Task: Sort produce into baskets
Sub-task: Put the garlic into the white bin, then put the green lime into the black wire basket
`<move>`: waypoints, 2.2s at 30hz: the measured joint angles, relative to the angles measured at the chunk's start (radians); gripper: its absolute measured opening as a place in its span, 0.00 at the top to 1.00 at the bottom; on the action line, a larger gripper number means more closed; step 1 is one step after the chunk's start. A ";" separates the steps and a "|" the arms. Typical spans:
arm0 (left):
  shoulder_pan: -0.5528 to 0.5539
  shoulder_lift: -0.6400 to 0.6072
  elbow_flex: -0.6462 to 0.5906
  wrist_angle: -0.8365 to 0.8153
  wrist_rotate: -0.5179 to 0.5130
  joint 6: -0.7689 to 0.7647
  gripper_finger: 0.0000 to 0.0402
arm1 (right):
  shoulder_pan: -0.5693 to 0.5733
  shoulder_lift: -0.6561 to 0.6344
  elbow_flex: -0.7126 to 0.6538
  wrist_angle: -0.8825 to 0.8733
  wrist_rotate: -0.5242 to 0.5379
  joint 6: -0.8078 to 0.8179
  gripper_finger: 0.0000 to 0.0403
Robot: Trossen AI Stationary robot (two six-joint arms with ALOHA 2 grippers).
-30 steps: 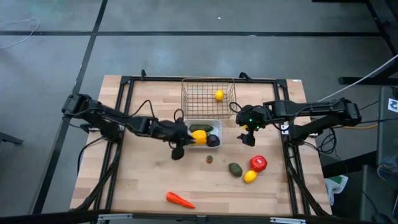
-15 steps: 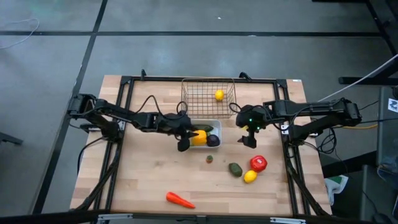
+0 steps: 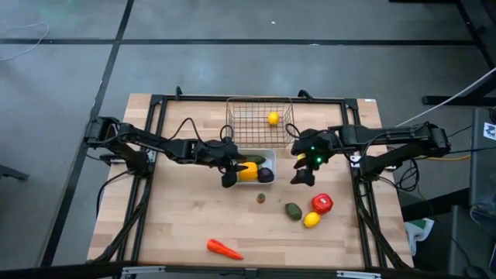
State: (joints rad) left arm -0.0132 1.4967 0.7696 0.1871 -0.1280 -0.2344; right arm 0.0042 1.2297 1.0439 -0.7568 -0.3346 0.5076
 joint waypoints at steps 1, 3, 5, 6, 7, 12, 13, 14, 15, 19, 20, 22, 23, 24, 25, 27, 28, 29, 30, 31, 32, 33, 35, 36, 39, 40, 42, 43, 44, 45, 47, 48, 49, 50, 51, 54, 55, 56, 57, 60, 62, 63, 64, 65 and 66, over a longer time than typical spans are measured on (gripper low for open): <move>0.000 0.000 0.000 0.000 0.000 0.000 0.57 | 0.011 0.000 0.000 0.000 0.002 0.039 0.08; 0.000 0.000 0.000 0.000 0.000 0.000 0.57 | 0.040 0.000 0.000 -0.001 0.019 0.109 0.08; 0.000 0.000 0.000 0.000 0.000 0.000 0.57 | 0.085 0.001 0.000 -0.002 0.045 0.171 0.08; 0.000 0.000 0.000 -0.001 0.000 -0.001 0.57 | 0.111 0.005 0.000 -0.001 0.069 0.203 0.08; 0.000 0.000 0.000 -0.001 0.000 -0.001 0.57 | 0.138 0.009 0.000 -0.002 0.097 0.234 0.08; 0.000 0.000 0.000 -0.004 0.000 0.012 0.58 | 0.276 0.057 0.000 -0.003 0.272 0.363 0.08; 0.000 0.000 0.000 -0.004 0.000 0.017 0.58 | 0.301 0.072 0.000 -0.002 0.290 0.386 0.08; 0.000 0.000 0.000 -0.004 0.001 0.022 0.58 | 0.323 0.088 0.000 -0.002 0.300 0.411 0.08; 0.000 0.000 0.000 -0.004 0.001 0.023 0.58 | 0.344 0.106 0.000 -0.001 0.307 0.439 0.08; 0.000 0.000 0.000 -0.004 0.001 0.023 0.58 | 0.419 0.189 0.000 -0.001 0.324 0.524 0.08; 0.000 0.000 0.000 -0.004 0.001 0.023 0.58 | 0.433 0.210 0.000 0.000 0.324 0.539 0.08; 0.000 0.000 0.000 -0.004 0.001 0.023 0.58 | 0.459 0.250 0.000 0.001 0.324 0.566 0.08; 0.000 0.000 0.000 -0.004 0.001 0.023 0.58 | 0.469 0.270 0.000 0.004 0.324 0.580 0.08; 0.000 0.000 0.000 -0.004 0.001 0.023 0.58 | 0.478 0.287 0.000 0.007 0.324 0.592 0.08; 0.000 0.000 0.000 -0.004 0.001 0.023 0.58 | 0.486 0.304 0.000 0.009 0.324 0.600 0.08; 0.000 0.000 0.000 -0.004 0.001 0.023 0.58 | 0.500 0.335 0.000 0.018 0.324 0.617 0.08; 0.000 0.000 0.000 -0.004 0.001 0.023 0.58 | 0.505 0.350 0.000 0.028 0.324 0.618 0.08; 0.000 0.000 0.000 -0.004 0.001 0.023 0.58 | 0.511 0.362 0.000 0.041 0.324 0.619 0.08; 0.000 0.000 0.000 -0.004 0.001 0.023 0.58 | 0.515 0.373 0.000 0.056 0.324 0.619 0.08; 0.000 0.000 0.000 -0.004 0.001 0.023 0.58 | 0.515 0.383 0.000 0.072 0.325 0.619 0.08; 0.000 0.000 0.000 -0.004 0.001 0.023 0.58 | 0.515 0.394 0.000 0.085 0.326 0.619 0.08; 0.000 0.000 0.000 -0.004 0.001 0.023 0.58 | 0.515 0.404 0.001 0.089 0.326 0.619 0.08; 0.000 0.000 0.000 -0.004 0.001 0.022 0.58 | 0.513 0.426 0.001 0.084 0.327 0.620 0.08; 0.000 0.000 0.000 -0.004 0.001 0.022 0.58 | 0.513 0.437 0.001 0.083 0.328 0.620 0.08; 0.000 0.000 0.000 -0.004 0.001 0.022 0.58 | 0.513 0.473 0.001 0.080 0.328 0.614 0.08; 0.000 0.000 0.000 -0.004 0.001 0.022 0.58 | 0.513 0.484 0.001 0.079 0.328 0.614 0.08; 0.000 0.000 0.000 -0.004 0.001 0.022 0.58 | 0.513 0.504 0.001 0.079 0.323 0.613 0.08; 0.000 0.000 0.000 -0.004 0.001 0.022 0.58 | 0.513 0.511 0.001 0.079 0.321 0.610 0.09; 0.000 0.000 0.000 -0.004 0.001 0.022 0.58 | 0.513 0.518 0.000 0.079 0.319 0.606 0.10; 0.000 0.000 0.000 -0.004 0.001 0.022 0.58 | 0.513 0.522 0.001 0.082 0.317 0.597 0.12; 0.000 0.000 0.000 -0.004 0.002 0.022 0.58 | 0.513 0.523 0.000 0.085 0.317 0.586 0.17; 0.000 0.000 0.000 -0.004 0.001 0.022 0.58 | 0.513 0.522 0.000 0.087 0.317 0.586 0.21; 0.000 0.000 0.000 -0.004 0.001 0.022 0.58 | 0.513 0.522 0.000 0.087 0.317 0.584 0.24; 0.000 0.000 0.000 -0.004 0.001 0.022 0.58 | 0.513 0.522 0.000 0.086 0.318 0.584 0.28; 0.000 0.000 0.000 -0.004 0.001 0.022 0.58 | 0.513 0.522 0.000 0.086 0.319 0.581 0.31; 0.000 0.000 0.000 -0.004 0.001 0.021 0.58 | 0.505 0.521 0.000 0.086 0.322 0.553 0.42; 0.000 0.000 0.000 -0.004 0.001 0.021 0.58 | 0.500 0.520 0.001 0.086 0.313 0.543 0.45; 0.000 0.000 0.000 -0.004 0.002 0.021 0.58 | 0.493 0.520 0.004 0.080 0.297 0.530 0.48; 0.000 0.000 0.000 -0.004 0.001 0.021 0.58 | 0.483 0.520 0.009 0.072 0.281 0.511 0.50; 0.000 0.000 0.000 -0.004 0.001 0.021 0.58 | 0.450 0.520 0.039 0.049 0.259 0.437 0.52; 0.000 0.000 0.000 -0.004 0.001 0.021 0.58 | 0.423 0.520 0.072 0.016 0.254 0.375 0.50; 0.000 0.000 0.000 -0.003 0.002 0.021 0.58 | 0.409 0.520 0.092 -0.007 0.254 0.341 0.48; 0.000 0.000 0.000 -0.003 0.001 0.021 0.58 | 0.394 0.520 0.113 -0.030 0.254 0.306 0.47; 0.000 0.000 0.000 -0.003 0.001 0.021 0.58 | 0.379 0.520 0.136 -0.056 0.255 0.268 0.45; 0.000 0.000 0.000 -0.004 0.001 0.021 0.58 | 0.361 0.520 0.163 -0.087 0.256 0.229 0.44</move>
State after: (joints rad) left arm -0.0132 1.4967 0.7700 0.1836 -0.1268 -0.2131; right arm 0.3654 1.7493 1.2072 -0.8442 -0.0788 0.7361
